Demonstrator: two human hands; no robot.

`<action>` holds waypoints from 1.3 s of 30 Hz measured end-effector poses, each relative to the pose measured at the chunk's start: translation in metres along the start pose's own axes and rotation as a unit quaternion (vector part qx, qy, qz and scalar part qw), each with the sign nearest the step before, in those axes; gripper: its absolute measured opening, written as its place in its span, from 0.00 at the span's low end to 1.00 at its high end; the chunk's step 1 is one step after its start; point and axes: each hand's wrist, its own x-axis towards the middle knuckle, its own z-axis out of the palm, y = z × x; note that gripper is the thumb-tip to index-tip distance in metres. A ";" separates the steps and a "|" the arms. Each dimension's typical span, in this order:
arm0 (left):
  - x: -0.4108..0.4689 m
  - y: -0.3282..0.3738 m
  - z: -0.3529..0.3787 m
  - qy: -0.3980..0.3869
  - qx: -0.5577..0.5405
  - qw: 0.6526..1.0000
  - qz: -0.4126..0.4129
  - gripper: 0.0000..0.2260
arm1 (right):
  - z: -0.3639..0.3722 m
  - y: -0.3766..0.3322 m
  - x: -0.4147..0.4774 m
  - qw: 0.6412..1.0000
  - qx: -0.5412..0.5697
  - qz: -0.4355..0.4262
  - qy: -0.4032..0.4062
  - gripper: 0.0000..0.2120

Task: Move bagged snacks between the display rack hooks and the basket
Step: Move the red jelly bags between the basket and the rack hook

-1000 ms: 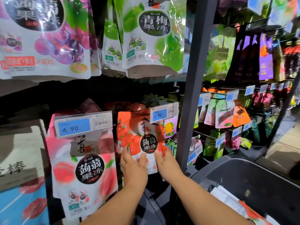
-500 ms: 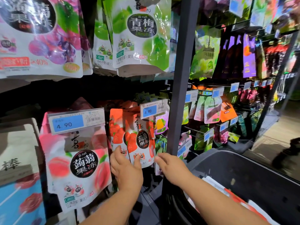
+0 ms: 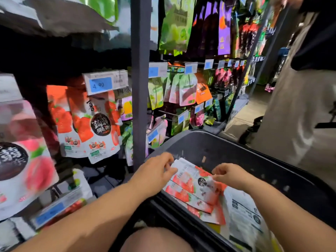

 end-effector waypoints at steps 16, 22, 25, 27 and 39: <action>0.006 -0.005 0.028 -0.088 0.147 0.985 0.012 0.10 | 0.027 0.045 -0.008 0.988 -0.037 -0.122 -0.089 0.21; 0.003 -0.001 0.027 -0.092 0.147 0.985 0.009 0.11 | 0.035 0.049 -0.007 0.995 -0.011 -0.091 -0.045 0.07; 0.003 0.000 0.026 -0.094 0.141 0.986 0.002 0.11 | 0.040 0.047 -0.006 0.995 -0.034 -0.094 -0.023 0.06; 0.003 0.001 0.026 -0.094 0.136 0.986 0.001 0.11 | 0.041 0.045 -0.004 0.996 0.010 -0.083 0.018 0.06; 0.002 0.005 0.021 -0.082 0.085 0.993 0.008 0.17 | -0.009 -0.021 -0.033 0.918 0.106 -0.277 0.262 0.08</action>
